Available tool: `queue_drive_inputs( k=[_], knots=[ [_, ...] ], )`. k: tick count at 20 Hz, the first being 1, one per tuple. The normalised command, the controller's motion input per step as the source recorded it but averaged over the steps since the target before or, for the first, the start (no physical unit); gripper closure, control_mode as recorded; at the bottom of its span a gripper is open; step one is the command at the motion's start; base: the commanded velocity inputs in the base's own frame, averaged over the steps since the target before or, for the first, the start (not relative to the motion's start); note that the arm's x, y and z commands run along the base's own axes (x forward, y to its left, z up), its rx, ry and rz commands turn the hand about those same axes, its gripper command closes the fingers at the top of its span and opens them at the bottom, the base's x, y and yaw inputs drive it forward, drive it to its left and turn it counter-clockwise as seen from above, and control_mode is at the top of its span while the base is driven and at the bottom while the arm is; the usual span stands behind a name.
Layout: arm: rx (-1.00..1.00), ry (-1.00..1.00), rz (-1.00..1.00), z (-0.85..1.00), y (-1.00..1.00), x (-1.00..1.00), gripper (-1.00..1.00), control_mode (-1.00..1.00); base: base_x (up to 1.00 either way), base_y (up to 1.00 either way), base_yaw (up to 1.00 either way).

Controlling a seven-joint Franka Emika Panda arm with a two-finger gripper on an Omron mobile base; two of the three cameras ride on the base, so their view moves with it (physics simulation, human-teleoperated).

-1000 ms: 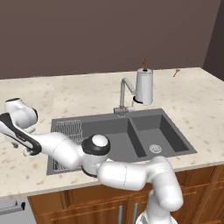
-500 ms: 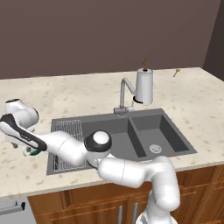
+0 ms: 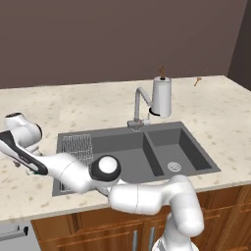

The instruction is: Pick the mug and place it in the sink. Pick the bowl and place it in the open cabinet and then close the cabinet.

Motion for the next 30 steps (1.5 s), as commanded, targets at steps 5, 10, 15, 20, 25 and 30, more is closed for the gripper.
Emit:
queue_drive_inputs(
  k=[5,10,15,20,25,30],
  knots=[
    [0.0,-0.05,0.0,-0.13,0.0,0.0,1.0,-1.0,0.0,0.0,0.0],
    [0.0,-0.05,0.0,-0.02,0.0,-0.01,1.0,-1.0,0.0,0.0,0.0],
    [0.0,0.01,0.0,0.03,-0.43,-0.16,1.0,-1.0,0.0,0.0,0.0],
    [-0.06,-0.04,0.0,0.02,-0.81,-0.16,1.0,-1.0,0.0,0.0,0.0],
    [-0.12,-0.19,-0.02,0.23,-0.67,-0.16,1.0,-1.0,0.0,0.0,0.0],
    [0.02,-0.02,-0.02,0.32,-0.75,-0.03,1.0,-1.0,0.0,0.0,0.0]
  ],
)
